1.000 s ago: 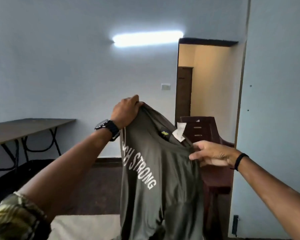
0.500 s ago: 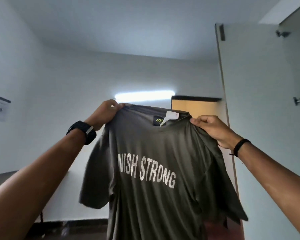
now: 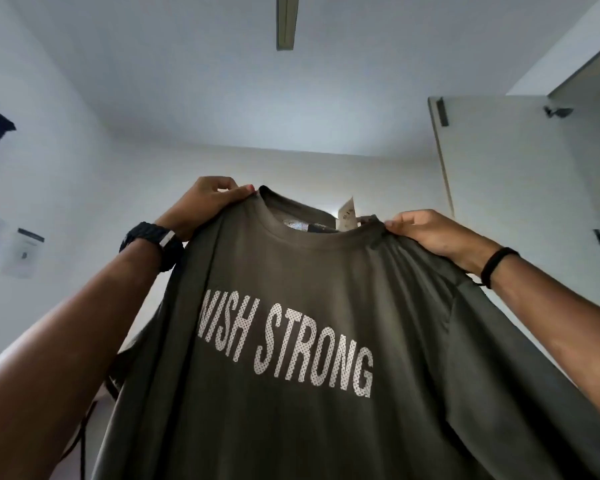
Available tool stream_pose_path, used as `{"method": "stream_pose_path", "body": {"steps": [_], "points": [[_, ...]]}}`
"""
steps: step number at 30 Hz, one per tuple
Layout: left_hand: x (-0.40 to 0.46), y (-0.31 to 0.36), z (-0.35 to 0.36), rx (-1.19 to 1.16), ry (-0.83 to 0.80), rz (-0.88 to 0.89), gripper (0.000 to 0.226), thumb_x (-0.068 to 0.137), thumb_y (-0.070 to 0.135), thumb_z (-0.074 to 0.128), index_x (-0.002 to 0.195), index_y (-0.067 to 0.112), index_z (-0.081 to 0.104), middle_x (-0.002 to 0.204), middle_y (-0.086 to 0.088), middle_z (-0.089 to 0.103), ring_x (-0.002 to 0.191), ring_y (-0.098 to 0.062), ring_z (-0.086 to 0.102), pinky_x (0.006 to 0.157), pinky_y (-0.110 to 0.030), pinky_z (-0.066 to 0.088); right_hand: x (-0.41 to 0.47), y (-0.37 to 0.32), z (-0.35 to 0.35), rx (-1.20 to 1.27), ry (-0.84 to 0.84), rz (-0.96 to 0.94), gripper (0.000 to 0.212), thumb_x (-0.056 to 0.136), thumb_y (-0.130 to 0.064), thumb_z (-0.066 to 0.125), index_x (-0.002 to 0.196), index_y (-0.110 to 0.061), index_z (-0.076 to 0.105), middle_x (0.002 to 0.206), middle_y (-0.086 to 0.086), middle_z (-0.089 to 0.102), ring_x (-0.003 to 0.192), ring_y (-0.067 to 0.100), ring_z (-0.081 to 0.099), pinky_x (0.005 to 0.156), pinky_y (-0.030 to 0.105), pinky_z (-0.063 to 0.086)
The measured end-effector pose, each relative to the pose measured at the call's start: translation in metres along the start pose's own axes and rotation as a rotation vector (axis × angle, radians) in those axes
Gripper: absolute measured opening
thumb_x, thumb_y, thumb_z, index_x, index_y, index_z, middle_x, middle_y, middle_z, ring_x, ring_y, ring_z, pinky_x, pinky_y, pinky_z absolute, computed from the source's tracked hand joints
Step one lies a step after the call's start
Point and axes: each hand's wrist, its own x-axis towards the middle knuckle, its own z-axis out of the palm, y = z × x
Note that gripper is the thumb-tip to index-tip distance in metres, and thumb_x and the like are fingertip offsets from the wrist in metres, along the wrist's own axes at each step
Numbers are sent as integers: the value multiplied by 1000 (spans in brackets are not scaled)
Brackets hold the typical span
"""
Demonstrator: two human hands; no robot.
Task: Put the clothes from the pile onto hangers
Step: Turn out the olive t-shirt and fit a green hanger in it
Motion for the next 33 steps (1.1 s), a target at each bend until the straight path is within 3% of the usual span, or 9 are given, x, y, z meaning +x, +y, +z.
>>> {"method": "stream_pose_path", "body": {"steps": [5,10,12,14,17,22,26,30,33], "points": [[-61,-90,29,159,-430,-296,30,87,31,67,77,3,64,74,-8,61,70,-15,58,70,-29,46,-39,82,64,98,-375,265,20,95,-22,54,85,-9,65,83,5,68,72,13,62,65,21,50],[-203,-212,93,292,-894,-737,28,91,27,64,69,10,60,60,4,57,58,-10,51,51,-16,39,-134,204,168,47,-594,647,28,93,-14,57,66,-11,57,60,0,51,43,1,48,40,14,37],[-270,-249,124,495,-1074,-766,33,94,32,58,89,1,68,77,-5,64,68,-16,52,50,-20,36,-176,255,209,-176,-680,721,30,92,-18,62,64,-11,56,57,4,40,40,6,38,39,18,33],[-330,-275,148,626,-1163,-786,45,98,34,50,112,-6,62,112,-19,65,98,-28,59,70,-25,37,-216,292,241,-342,-676,786,35,92,-22,63,60,-12,54,43,0,42,33,9,40,38,19,34],[-402,-321,173,620,-1102,-939,47,97,36,50,117,-5,61,125,-21,59,116,-32,54,90,-31,40,-269,336,279,-342,-573,964,31,92,-18,61,63,-9,53,42,2,51,25,6,46,30,16,35],[-440,-373,195,658,-682,-999,31,91,33,59,104,7,68,113,-20,65,108,-35,60,85,-36,47,-302,384,326,-19,-270,1258,31,98,-11,48,67,-7,50,51,12,54,30,17,54,29,21,42],[-450,-399,217,544,-421,-1093,26,93,29,56,100,5,63,110,-23,63,107,-40,57,86,-38,45,-304,416,353,-123,-125,1146,22,89,-7,53,68,-11,58,78,27,66,65,34,62,66,46,57],[-487,-414,234,429,-507,-1169,24,93,14,54,113,2,57,116,-22,62,112,-35,56,89,-34,42,-326,425,379,-163,-373,1087,40,83,2,53,121,-10,57,104,18,66,100,35,61,73,28,42],[-506,-414,235,382,-530,-1101,40,90,7,53,130,4,47,130,-18,55,122,-32,49,100,-33,35,-337,420,384,-159,-327,1021,50,85,6,49,133,-10,47,100,15,68,102,30,59,77,25,38]]}}
